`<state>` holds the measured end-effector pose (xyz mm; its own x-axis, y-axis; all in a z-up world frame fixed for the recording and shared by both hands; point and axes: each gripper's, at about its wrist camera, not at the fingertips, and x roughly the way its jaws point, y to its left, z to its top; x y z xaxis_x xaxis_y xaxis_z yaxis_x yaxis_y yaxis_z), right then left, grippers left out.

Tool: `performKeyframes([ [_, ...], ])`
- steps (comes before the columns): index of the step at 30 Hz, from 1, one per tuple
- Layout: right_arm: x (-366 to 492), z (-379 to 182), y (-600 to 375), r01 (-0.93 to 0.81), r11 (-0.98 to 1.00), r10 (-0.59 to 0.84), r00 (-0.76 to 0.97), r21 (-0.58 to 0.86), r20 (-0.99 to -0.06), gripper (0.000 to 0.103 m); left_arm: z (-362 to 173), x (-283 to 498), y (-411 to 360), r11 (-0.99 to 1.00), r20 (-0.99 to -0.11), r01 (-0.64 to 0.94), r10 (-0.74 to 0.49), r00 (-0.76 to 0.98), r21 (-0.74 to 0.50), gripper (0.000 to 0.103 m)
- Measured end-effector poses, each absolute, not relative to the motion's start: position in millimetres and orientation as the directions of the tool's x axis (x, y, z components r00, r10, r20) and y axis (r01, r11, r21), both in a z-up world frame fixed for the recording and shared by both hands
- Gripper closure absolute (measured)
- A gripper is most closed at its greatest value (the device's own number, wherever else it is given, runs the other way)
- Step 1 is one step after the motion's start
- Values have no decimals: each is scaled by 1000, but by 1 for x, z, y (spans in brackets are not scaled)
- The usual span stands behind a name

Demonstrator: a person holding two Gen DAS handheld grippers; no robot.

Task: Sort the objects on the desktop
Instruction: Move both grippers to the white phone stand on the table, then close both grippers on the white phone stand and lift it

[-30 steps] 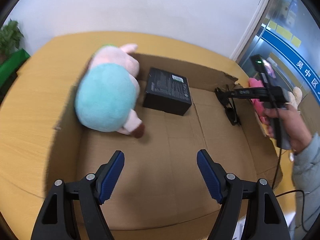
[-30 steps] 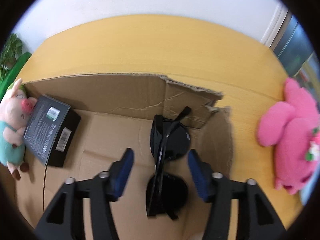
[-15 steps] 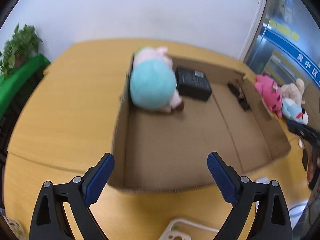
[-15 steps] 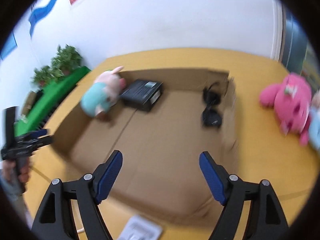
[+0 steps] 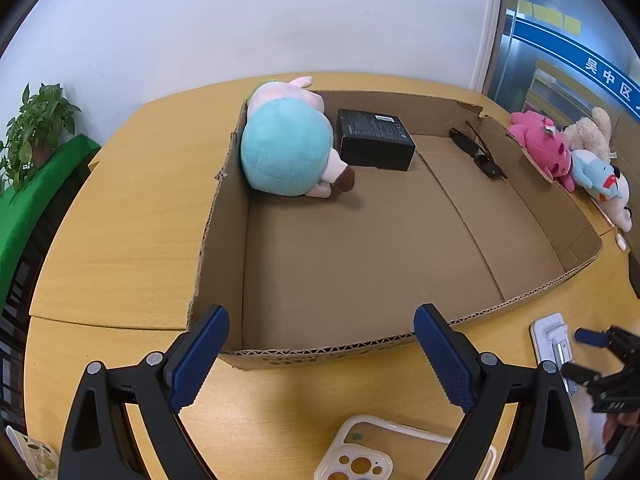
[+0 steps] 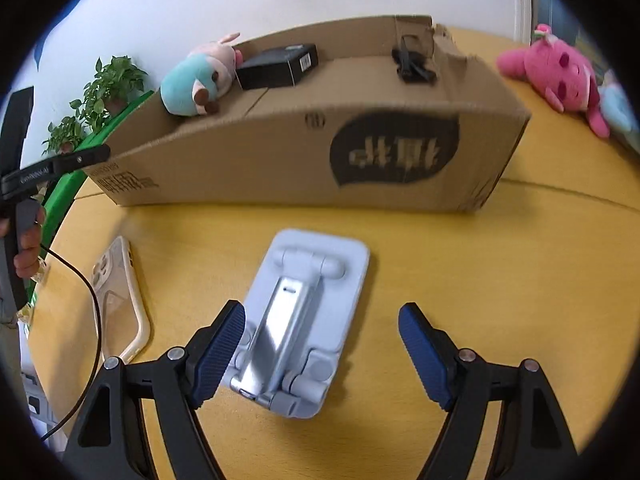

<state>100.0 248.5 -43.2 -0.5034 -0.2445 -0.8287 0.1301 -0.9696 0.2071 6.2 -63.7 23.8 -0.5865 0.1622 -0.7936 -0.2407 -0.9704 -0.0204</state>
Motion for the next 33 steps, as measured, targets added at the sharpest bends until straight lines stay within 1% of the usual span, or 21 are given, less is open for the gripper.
performKeyframes([
  [3,100,-49,236,160,-971,-234,-502,177,-833,23,32,10,-61,-981,-783,-189,148,-604,-40,9],
  [5,103,-50,227,190,-974,-207,-532,123,-821,23,39,18,-55,-976,-769,-202,190,-611,-80,9],
  [7,105,-52,226,190,-973,-213,-549,127,-808,23,44,31,-43,-966,-752,-234,234,-616,-109,8],
  [9,108,-53,228,191,-974,-212,-566,123,-797,23,42,42,-29,-956,-758,-256,271,-593,-142,8],
  [12,118,-51,227,183,-978,-191,-582,102,-791,24,31,57,-8,-927,-775,-290,360,-520,-237,9],
  [16,132,-50,223,185,-974,-214,-555,132,-804,24,19,70,21,-867,-768,-349,485,-418,-357,9],
  [20,149,-45,215,214,-965,-248,-579,150,-777,23,-5,70,55,-841,-803,-381,508,-313,-384,10],
  [22,157,-44,214,225,-962,-261,-582,156,-771,23,-17,68,67,-824,-810,-381,529,-253,-419,10],
  [25,166,-53,213,226,-969,-221,-592,104,-775,23,-32,70,83,-809,-820,-379,542,-186,-449,12],
  [26,168,-54,211,230,-970,-203,-597,77,-776,23,-37,71,88,-806,-823,-380,542,-168,-453,14],
  [28,169,-55,207,237,-970,-183,-601,45,-778,34,-47,73,99,-795,-825,-379,551,-124,-474,18],
  [29,168,-54,207,239,-970,-187,-604,48,-775,34,-50,75,102,-791,-822,-377,557,-118,-482,19],
  [31,167,-55,207,241,-969,-188,-604,47,-775,34,-49,77,107,-799,-826,-389,545,-145,-459,20],
  [32,167,-55,207,244,-969,-188,-604,46,-774,35,-49,77,109,-801,-826,-385,544,-146,-459,24],
  [33,168,-55,207,244,-969,-189,-604,47,-774,35,-50,77,110,-800,-824,-377,548,-145,-466,33],
])
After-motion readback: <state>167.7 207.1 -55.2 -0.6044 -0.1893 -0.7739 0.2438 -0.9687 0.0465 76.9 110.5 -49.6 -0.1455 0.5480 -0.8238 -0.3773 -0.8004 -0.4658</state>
